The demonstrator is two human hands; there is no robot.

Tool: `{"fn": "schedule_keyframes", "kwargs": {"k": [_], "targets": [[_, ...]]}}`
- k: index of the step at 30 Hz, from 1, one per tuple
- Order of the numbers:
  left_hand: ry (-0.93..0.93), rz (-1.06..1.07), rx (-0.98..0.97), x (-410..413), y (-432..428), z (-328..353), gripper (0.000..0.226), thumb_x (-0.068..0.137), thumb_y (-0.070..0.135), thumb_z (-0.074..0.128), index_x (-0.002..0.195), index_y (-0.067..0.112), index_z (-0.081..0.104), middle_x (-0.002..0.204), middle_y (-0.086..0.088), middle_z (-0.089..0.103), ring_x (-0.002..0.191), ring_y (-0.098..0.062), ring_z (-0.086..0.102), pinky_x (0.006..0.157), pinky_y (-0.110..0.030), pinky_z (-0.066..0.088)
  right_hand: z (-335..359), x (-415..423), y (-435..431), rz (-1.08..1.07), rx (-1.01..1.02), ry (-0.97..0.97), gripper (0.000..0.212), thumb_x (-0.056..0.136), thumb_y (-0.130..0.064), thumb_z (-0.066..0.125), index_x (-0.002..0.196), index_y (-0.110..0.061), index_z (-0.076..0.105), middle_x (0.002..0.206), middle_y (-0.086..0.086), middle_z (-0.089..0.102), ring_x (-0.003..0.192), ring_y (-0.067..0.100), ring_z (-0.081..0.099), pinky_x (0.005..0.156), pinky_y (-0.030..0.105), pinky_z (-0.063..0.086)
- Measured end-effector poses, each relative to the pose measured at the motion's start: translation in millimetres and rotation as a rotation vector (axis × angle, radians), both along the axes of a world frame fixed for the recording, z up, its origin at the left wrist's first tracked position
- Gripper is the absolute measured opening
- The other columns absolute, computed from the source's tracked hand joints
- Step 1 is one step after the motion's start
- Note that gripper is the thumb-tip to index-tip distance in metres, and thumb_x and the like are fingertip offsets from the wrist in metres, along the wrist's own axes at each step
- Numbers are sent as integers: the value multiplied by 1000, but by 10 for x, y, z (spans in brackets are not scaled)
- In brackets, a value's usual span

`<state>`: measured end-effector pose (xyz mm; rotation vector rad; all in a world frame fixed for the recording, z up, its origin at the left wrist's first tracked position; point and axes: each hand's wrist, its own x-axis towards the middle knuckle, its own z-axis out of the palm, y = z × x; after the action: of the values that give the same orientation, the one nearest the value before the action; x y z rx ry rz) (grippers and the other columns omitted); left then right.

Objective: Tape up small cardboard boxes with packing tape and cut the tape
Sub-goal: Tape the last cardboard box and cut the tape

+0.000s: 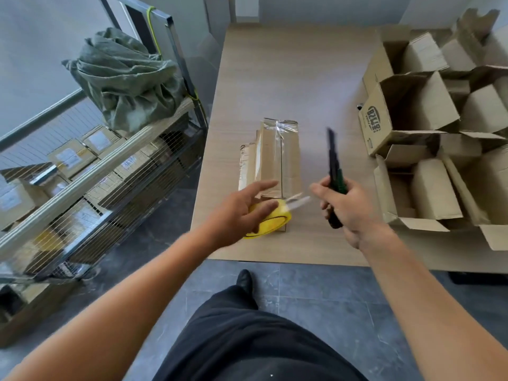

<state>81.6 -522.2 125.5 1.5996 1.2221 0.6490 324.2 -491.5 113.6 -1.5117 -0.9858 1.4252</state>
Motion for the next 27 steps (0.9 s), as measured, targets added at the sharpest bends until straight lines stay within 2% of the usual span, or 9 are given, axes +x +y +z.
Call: {"fn": "schedule_keyframes", "kwargs": {"k": [2, 4, 8, 11, 16, 18, 20, 24, 27], "targets": [[243, -117, -52, -238, 230, 79, 46, 100, 39, 57, 145, 33, 48, 61, 16, 64, 50, -2, 56, 53, -13, 44, -62, 93, 31, -34, -76, 118, 18, 90, -14, 73, 78, -23, 65, 64, 0, 64, 58, 15, 53, 48, 26, 41], [572, -274, -71, -410, 598, 151, 39, 98, 50, 56, 136, 40, 56, 71, 15, 69, 52, 0, 61, 52, -9, 43, -177, 39, 48, -15, -109, 90, 14, 93, -16, 70, 83, -19, 62, 73, 1, 72, 59, 14, 61, 48, 25, 43], [920, -431, -60, -420, 1216, 102, 31, 97, 64, 43, 114, 46, 61, 86, 13, 69, 44, -4, 61, 55, -22, 40, -357, -141, 217, -147, -105, -6, 13, 95, -23, 69, 85, -19, 62, 73, -2, 73, 63, 10, 66, 52, 27, 44], [868, -442, -106, -327, 1424, -79, 34, 96, 67, 40, 110, 44, 60, 91, 11, 66, 54, -17, 66, 56, -23, 40, -427, -101, 422, -194, -144, -97, 13, 94, -26, 68, 87, -18, 61, 69, -4, 72, 62, 9, 66, 55, 29, 45], [862, -489, -58, -303, 1524, -523, 37, 100, 62, 40, 98, 32, 63, 91, 7, 63, 95, -23, 60, 77, -32, 40, -787, -39, 546, -157, -257, -189, 13, 95, -24, 66, 88, -15, 59, 75, 3, 70, 59, 12, 66, 54, 30, 41], [870, -496, -32, -316, 1582, -634, 39, 97, 62, 43, 107, 33, 67, 103, 5, 67, 101, -23, 59, 85, -35, 45, -957, -20, 557, -170, -299, -198, 13, 95, -23, 65, 86, -16, 59, 73, 1, 69, 59, 12, 68, 56, 30, 41], [846, -480, -27, -342, 1610, -711, 37, 95, 62, 46, 111, 38, 68, 110, 5, 70, 103, -23, 61, 89, -36, 48, -1077, -23, 552, -177, -334, -187, 13, 95, -25, 65, 86, -18, 59, 68, -4, 70, 61, 13, 71, 57, 30, 42], [844, -445, 46, -355, 1543, -902, 34, 93, 62, 49, 106, 40, 71, 106, 4, 71, 99, -24, 62, 79, -33, 44, -1268, -81, 525, -141, -364, -181, 15, 95, -30, 67, 92, -16, 62, 70, -1, 74, 63, 13, 69, 57, 29, 47], [810, -402, 64, -380, 1492, -1017, 33, 93, 61, 49, 105, 39, 71, 106, 3, 72, 98, -25, 63, 81, -34, 49, -1289, -128, 528, -84, -354, -314, 24, 95, -38, 66, 89, -15, 64, 74, 5, 70, 62, 19, 60, 56, 31, 46]]}}
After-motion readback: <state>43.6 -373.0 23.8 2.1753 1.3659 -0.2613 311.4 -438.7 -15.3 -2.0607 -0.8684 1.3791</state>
